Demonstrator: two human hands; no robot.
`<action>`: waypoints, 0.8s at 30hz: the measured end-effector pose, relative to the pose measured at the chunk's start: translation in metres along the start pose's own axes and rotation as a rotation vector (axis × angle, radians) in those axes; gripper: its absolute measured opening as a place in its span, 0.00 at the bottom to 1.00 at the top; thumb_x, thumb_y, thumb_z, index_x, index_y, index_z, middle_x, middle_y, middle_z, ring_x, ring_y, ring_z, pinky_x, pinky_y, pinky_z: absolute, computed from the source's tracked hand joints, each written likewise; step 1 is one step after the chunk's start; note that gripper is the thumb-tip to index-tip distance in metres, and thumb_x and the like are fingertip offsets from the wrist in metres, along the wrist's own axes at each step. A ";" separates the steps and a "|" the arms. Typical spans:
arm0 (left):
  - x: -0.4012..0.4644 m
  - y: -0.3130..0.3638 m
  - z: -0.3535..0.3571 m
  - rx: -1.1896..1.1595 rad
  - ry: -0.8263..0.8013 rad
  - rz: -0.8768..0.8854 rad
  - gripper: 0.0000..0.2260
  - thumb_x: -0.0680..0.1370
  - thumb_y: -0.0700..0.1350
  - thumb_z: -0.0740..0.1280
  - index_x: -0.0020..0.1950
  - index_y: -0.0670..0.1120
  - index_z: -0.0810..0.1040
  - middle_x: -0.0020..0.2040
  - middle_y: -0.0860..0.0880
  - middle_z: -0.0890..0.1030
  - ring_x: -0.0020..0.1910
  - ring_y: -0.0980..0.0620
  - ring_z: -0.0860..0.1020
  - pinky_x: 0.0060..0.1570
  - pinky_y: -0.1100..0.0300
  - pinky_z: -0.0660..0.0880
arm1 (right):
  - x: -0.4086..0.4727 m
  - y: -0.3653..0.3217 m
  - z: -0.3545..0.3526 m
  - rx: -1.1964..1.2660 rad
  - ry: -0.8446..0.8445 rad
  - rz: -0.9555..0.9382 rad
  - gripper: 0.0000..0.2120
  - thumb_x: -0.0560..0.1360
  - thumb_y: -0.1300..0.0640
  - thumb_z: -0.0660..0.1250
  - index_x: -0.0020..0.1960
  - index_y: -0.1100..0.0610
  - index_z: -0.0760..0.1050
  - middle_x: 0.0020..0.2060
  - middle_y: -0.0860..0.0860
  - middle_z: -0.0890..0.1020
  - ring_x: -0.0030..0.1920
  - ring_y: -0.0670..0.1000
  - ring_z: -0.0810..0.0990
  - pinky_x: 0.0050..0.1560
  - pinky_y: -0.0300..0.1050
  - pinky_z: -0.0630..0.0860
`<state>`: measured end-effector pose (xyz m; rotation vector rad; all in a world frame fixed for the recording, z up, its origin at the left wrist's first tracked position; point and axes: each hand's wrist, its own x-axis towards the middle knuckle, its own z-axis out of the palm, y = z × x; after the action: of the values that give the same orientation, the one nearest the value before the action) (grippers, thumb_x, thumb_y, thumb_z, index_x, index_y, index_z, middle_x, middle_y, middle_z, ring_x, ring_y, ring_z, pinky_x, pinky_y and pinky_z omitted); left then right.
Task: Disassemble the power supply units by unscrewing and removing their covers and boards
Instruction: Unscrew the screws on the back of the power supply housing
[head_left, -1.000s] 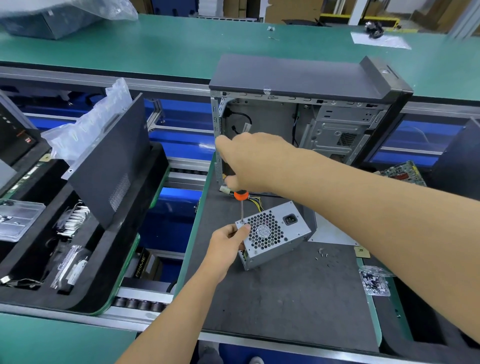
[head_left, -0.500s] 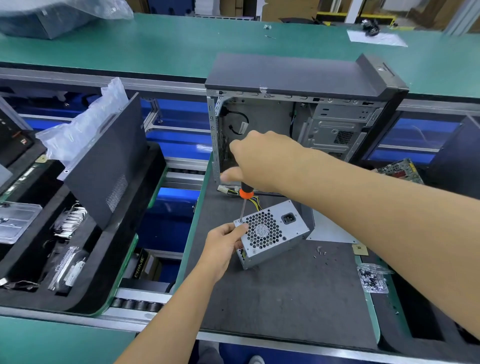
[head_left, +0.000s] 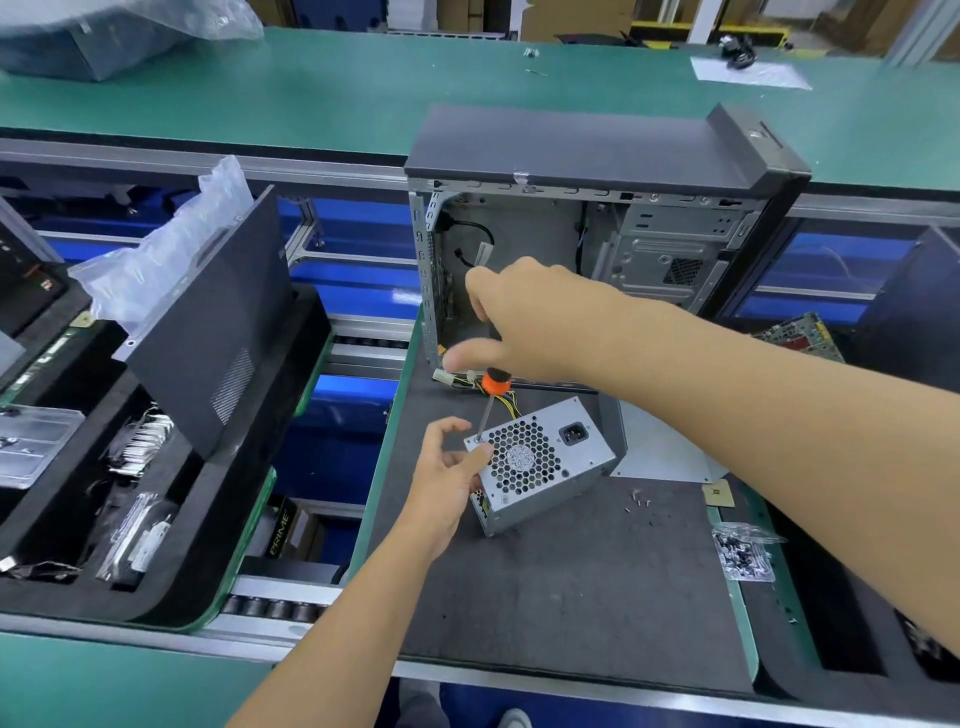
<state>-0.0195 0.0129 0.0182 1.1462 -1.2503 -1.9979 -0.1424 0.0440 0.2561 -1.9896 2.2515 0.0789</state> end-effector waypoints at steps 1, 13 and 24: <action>-0.001 0.000 0.001 0.027 -0.006 0.012 0.11 0.80 0.41 0.69 0.51 0.58 0.76 0.41 0.44 0.81 0.39 0.47 0.81 0.41 0.55 0.78 | 0.000 -0.001 0.001 -0.037 0.020 0.010 0.25 0.76 0.32 0.60 0.51 0.53 0.60 0.36 0.49 0.62 0.41 0.55 0.67 0.29 0.45 0.59; -0.007 -0.002 0.008 0.032 0.040 0.043 0.10 0.82 0.42 0.65 0.46 0.58 0.76 0.38 0.46 0.81 0.34 0.52 0.81 0.31 0.62 0.75 | 0.002 0.001 0.005 -0.012 0.002 -0.078 0.16 0.75 0.56 0.69 0.58 0.56 0.67 0.51 0.54 0.70 0.47 0.57 0.73 0.41 0.49 0.69; -0.006 -0.001 0.000 0.111 0.035 0.133 0.05 0.81 0.43 0.68 0.49 0.53 0.78 0.33 0.55 0.80 0.30 0.61 0.77 0.31 0.69 0.72 | 0.000 -0.002 0.002 -0.068 0.049 0.033 0.29 0.75 0.28 0.56 0.54 0.55 0.65 0.35 0.49 0.62 0.39 0.55 0.66 0.29 0.46 0.59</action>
<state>-0.0161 0.0181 0.0197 1.1142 -1.3972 -1.8237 -0.1402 0.0437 0.2541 -2.0094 2.3424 0.1131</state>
